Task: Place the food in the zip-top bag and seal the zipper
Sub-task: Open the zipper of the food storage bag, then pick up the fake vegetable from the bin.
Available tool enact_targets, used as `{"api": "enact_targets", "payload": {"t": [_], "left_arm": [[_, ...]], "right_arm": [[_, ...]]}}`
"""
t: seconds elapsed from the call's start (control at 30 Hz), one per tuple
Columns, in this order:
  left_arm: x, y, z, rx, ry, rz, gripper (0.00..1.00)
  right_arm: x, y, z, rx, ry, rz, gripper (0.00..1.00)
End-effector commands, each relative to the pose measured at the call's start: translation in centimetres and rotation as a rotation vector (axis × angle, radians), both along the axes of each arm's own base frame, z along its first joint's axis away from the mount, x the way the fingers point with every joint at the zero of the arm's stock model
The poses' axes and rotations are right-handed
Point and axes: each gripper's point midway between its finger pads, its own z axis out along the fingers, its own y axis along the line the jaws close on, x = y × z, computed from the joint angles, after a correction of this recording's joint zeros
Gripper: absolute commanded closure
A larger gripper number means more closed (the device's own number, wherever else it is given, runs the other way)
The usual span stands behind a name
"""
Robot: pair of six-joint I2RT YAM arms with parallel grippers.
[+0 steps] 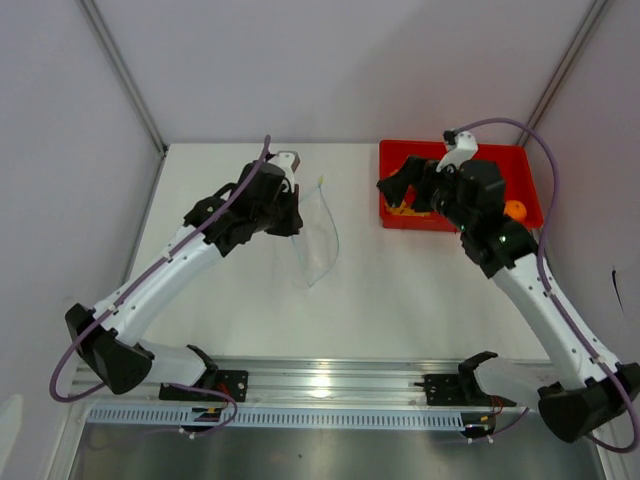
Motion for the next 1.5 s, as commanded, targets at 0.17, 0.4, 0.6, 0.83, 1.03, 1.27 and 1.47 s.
{"api": "enact_targets", "payload": {"t": [0.17,0.4,0.6,0.83,1.03,1.27,1.47], "left_arm": [[-1.4,2.8,4.2,0.007,-0.115,0.024,0.99],[-1.7,1.9,3.8,-0.015,-0.078,-0.013,0.99],[-0.9,1.5,3.3,0.010,-0.074,-0.014,0.99],[-0.8,0.7,3.0,0.001,-0.065,-0.052,0.99],[-0.9,0.8,2.5,0.002,-0.069,-0.058,0.99],[-0.8,0.4,1.7,0.002,-0.056,-0.068,1.00],[-0.9,0.2,1.3,-0.002,-0.048,-0.077,0.99]], "right_arm": [[12.7,-8.1,-8.2,-0.067,0.246,-0.403,0.01],[20.3,-10.8,-13.5,-0.138,0.291,-0.515,0.01],[23.9,-13.9,-17.6,-0.359,0.347,-0.610,0.01],[25.4,-14.8,-20.8,-0.434,0.386,-0.622,0.01],[25.7,-15.8,-23.0,-0.460,0.414,-0.646,0.00],[26.3,-16.7,-25.2,-0.413,0.447,-0.658,0.01],[26.0,-17.3,-28.1,-0.369,0.516,-0.644,0.01]]}}
